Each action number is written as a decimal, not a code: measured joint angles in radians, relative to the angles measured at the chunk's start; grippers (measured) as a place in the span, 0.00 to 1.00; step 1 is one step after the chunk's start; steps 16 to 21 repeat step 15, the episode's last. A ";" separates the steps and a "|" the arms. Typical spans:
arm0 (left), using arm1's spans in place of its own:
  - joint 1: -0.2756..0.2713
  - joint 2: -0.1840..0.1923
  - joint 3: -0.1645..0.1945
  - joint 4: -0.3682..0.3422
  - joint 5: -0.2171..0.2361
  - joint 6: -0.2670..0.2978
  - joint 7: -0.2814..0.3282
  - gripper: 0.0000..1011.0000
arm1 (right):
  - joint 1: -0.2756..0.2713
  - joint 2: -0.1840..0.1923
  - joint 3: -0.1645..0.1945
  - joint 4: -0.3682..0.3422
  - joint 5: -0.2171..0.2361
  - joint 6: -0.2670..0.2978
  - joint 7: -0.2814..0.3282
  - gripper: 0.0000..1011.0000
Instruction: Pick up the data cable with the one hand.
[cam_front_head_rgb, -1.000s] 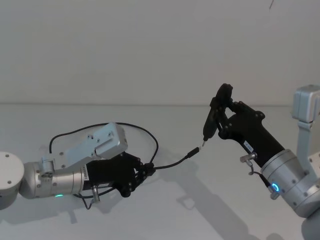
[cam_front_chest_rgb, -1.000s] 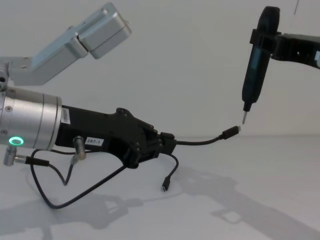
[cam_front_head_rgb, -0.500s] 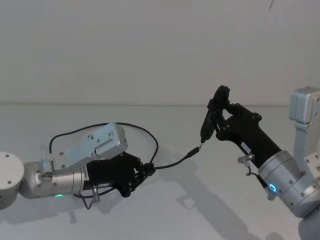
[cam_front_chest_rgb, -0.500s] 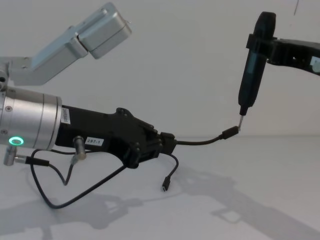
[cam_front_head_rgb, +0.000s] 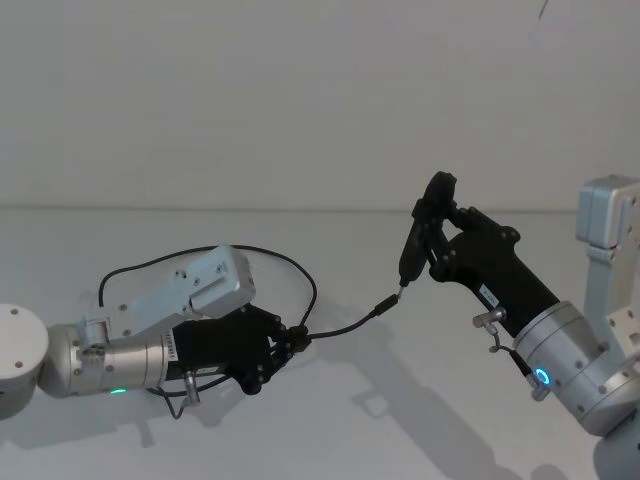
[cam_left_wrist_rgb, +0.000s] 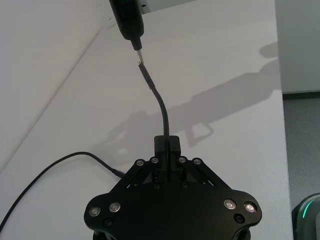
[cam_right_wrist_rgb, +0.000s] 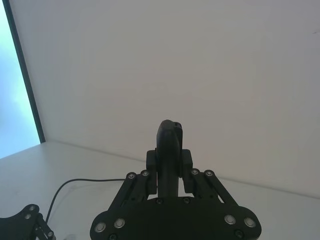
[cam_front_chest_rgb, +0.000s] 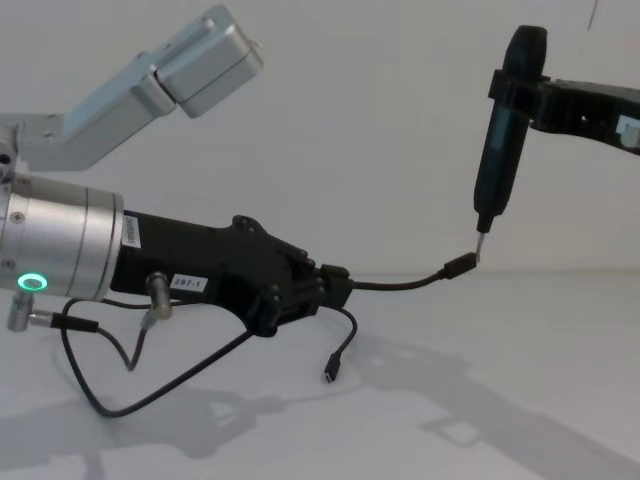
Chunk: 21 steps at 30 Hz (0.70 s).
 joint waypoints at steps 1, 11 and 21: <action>0.000 0.000 0.000 0.000 0.000 0.000 0.000 0.04 | 0.000 0.000 0.000 0.001 0.000 -0.001 0.000 0.28; 0.000 0.000 0.000 0.000 0.000 0.000 0.000 0.04 | 0.001 0.000 -0.002 0.003 0.002 -0.003 0.001 0.28; 0.000 0.000 0.000 0.000 0.000 0.000 0.000 0.04 | 0.001 0.000 -0.002 0.004 0.003 -0.004 0.001 0.28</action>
